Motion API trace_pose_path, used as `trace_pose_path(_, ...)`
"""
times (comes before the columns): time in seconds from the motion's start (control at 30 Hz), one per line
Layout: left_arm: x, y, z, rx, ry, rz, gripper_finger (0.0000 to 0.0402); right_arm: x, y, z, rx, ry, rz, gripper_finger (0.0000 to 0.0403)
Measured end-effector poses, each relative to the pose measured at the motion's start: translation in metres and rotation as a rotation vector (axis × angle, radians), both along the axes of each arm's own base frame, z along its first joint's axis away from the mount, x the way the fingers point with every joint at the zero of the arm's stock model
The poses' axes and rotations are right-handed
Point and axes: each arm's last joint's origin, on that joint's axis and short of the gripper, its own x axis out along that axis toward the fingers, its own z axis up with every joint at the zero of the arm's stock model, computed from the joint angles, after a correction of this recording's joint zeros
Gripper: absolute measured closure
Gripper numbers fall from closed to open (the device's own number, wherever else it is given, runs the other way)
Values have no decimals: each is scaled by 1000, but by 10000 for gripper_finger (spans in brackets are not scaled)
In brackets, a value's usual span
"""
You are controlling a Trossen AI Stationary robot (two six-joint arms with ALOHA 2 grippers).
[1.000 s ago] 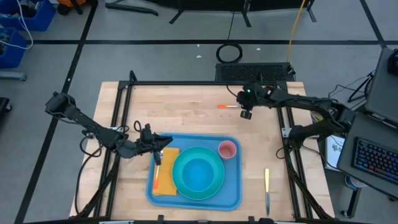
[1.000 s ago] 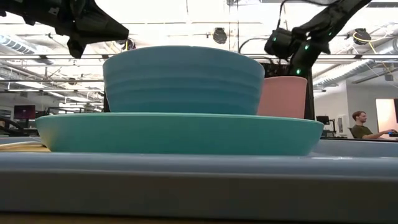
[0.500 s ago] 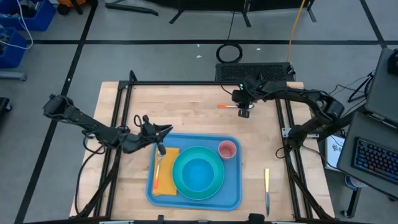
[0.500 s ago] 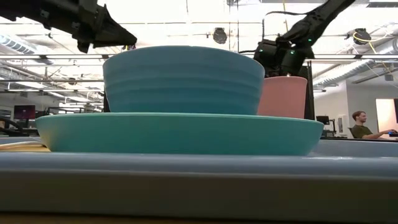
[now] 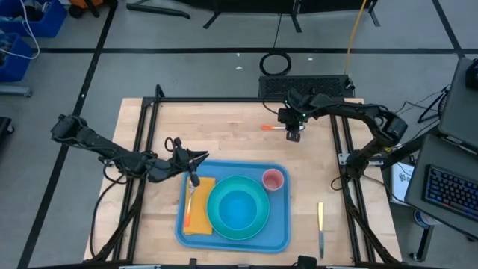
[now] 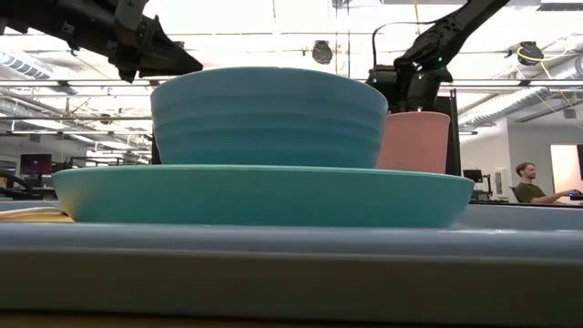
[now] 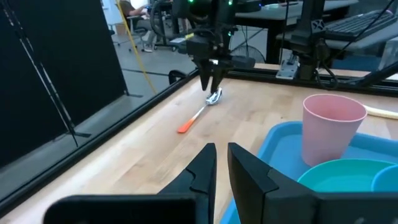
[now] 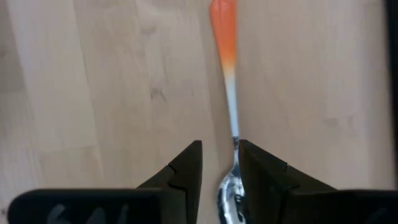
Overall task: Set up tray
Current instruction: Put the orange spoon on the yellow napkin to the right of the orange fork
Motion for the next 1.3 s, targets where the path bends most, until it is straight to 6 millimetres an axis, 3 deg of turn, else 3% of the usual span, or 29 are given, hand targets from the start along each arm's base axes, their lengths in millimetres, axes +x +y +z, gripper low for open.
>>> trace_pose_path(0.27, 1, 2, 0, 15, 6, 10, 355, 5, -7, -28, 22, 101, 35, 304)
trace_pose_path(0.67, 1, 4, 0, 15, 6, 19, 355, 0, -19, -32, 23, 84, 5, 301)
trace_pose_path(0.97, 1, 4, 0, 16, 10, 20, 355, 3, -25, -53, 79, 106, 13, 300)
trace_pose_path(1.13, 1, 4, -1, 16, 14, 19, 355, 6, -27, -56, 69, 88, 19, 300)
trace_pose_path(1.3, 1, 4, -1, 14, 16, 20, 355, 5, -26, -56, 74, 99, 32, 319)
